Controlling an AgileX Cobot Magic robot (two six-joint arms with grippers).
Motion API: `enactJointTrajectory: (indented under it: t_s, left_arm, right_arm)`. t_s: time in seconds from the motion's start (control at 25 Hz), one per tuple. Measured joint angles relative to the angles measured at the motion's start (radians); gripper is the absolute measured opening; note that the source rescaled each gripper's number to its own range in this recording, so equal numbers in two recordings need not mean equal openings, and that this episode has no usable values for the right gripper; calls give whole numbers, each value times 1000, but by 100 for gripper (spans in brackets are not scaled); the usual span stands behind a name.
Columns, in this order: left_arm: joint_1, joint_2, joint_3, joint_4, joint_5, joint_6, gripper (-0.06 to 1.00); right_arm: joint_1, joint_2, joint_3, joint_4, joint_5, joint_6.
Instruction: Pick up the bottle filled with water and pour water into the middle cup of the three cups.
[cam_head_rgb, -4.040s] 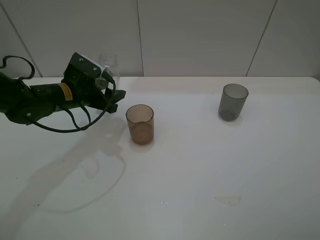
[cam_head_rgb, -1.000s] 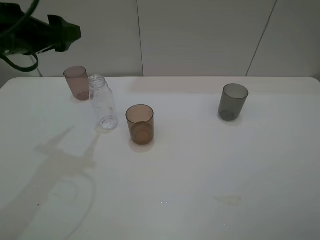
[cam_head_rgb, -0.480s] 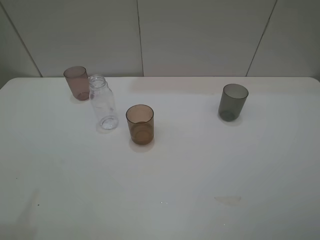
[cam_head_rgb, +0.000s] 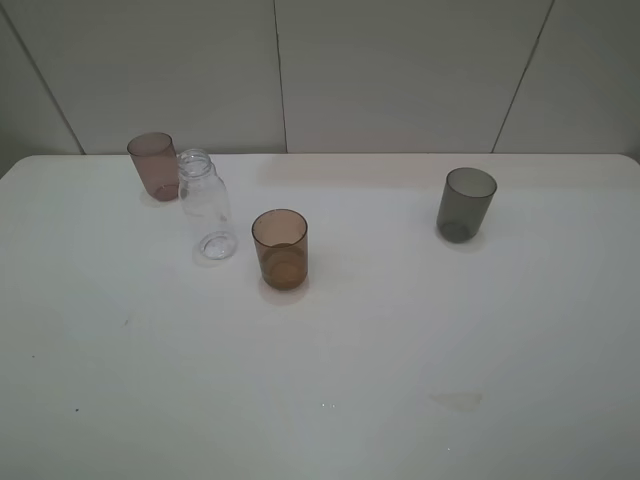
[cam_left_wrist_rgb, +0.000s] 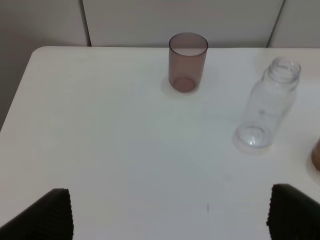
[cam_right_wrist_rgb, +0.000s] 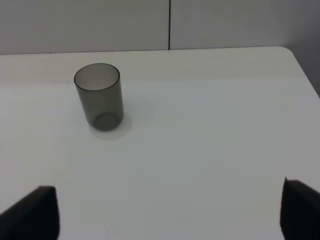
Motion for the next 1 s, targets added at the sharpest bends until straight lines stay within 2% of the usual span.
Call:
enactJointTrajectory:
  t_s: [0.2, 0.44, 0.64, 0.8, 1.0]
  left_arm:
    - [0, -119, 0, -100, 91, 110, 100]
    - [0, -244, 42, -105, 166, 146, 100]
    - [0, -244, 100, -106, 168, 149, 100]
    - [0, -244, 149, -144, 165, 148, 100]
    - [0, -244, 187, -191, 83, 152, 100]
  right_arm:
    - [0, 0, 0, 0, 0, 0]
    - [0, 0, 0, 0, 0, 0]
    - [0, 0, 0, 0, 0, 0]
    - [0, 0, 0, 0, 0, 0]
    - [0, 0, 0, 0, 0, 0]
